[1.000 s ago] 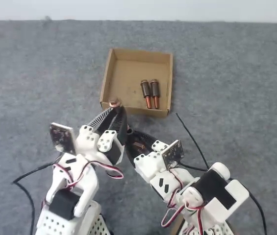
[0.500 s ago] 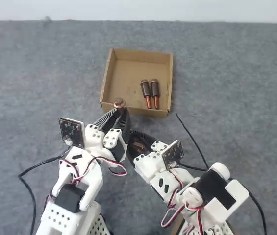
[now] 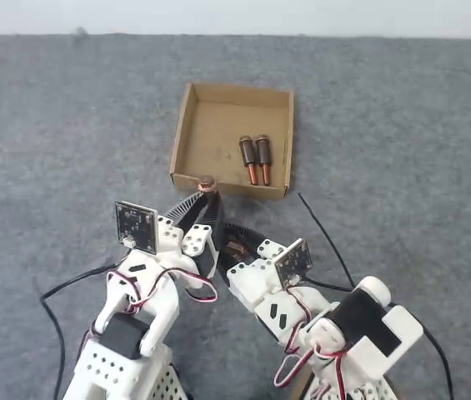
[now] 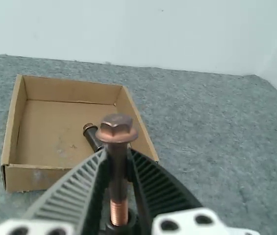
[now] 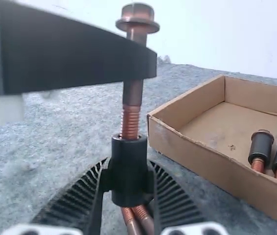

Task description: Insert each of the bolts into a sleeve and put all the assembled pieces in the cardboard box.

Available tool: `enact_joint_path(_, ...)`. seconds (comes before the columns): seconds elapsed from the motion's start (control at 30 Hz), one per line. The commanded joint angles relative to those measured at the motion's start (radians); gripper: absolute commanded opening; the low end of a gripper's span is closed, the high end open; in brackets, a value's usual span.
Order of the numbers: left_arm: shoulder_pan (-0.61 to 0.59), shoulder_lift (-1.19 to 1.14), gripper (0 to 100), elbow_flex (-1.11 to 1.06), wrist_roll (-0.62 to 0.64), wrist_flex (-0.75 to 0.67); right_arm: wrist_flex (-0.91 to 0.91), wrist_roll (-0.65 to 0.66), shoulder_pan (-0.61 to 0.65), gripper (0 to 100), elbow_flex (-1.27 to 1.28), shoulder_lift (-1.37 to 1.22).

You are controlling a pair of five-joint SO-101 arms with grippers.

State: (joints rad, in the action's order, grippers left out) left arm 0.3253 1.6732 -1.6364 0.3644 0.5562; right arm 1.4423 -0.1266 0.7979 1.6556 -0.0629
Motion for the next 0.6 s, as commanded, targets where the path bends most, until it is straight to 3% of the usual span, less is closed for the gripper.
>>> enact_joint_path(0.0, -0.002, -0.005, 1, -0.008, -0.020, -0.026, -0.013, 0.020, -0.002, 0.7, 0.021, -0.002)
enact_joint_path(0.2, 0.003, -0.005, 1, -0.056, -0.137, -0.015, -0.047, 0.098, -0.001, 0.7, 0.021, -0.002)
enact_joint_path(0.57, 0.005, -0.003, 1, -0.056, -0.143, 0.035, -0.045, 0.095, -0.002, 0.7, 0.020, -0.001)
